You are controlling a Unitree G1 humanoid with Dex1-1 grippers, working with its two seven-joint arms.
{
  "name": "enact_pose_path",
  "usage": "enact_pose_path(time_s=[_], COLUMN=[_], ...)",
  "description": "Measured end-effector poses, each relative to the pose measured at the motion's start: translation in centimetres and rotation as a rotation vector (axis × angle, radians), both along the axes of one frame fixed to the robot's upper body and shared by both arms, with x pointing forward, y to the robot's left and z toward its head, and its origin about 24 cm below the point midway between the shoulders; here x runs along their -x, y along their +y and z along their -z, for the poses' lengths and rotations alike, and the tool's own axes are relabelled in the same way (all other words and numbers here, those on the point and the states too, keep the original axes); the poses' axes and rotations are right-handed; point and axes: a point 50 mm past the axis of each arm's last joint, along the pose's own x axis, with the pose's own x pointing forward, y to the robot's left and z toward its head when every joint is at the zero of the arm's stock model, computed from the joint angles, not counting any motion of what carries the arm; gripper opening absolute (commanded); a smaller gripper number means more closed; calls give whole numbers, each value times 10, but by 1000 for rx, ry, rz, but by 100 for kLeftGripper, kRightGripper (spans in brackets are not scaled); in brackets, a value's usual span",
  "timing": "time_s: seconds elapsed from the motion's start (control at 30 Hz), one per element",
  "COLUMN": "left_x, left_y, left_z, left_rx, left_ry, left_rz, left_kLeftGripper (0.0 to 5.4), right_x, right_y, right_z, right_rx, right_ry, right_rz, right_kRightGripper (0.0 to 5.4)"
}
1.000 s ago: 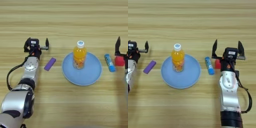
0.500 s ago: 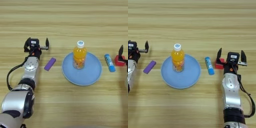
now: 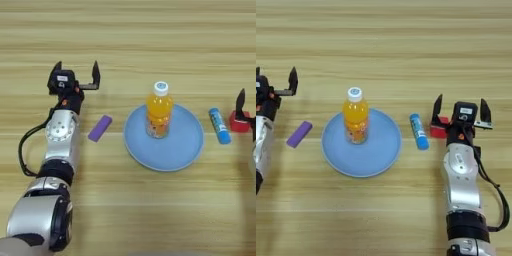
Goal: Move the objects on the table
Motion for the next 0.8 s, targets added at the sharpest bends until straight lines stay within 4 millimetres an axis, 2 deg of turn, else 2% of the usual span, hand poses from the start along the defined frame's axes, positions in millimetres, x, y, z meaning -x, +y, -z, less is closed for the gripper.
enact_pose_path(time_s=[0.17, 0.37, 0.57, 0.8], left_x=[15, 33, 47, 53], left_y=[-12, -32, -56, -70], left_z=[-10, -31, -21, -18], left_rx=[25, 24, 7, -30], left_ry=[-19, -71, -20, -20], left_rz=[112, 224, 328, 434], left_kLeftGripper=[540, 540, 540, 540], right_x=[-1, -2, -2, -2], right_y=[2, 4, 4, 5], right_z=[0, 2, 1, 2], right_rx=[1, 1, 2, 2], right_ry=[-6, 2, 0, 1], right_rz=[-7, -16, -18, -20], right_kRightGripper=[538, 538, 538, 538])
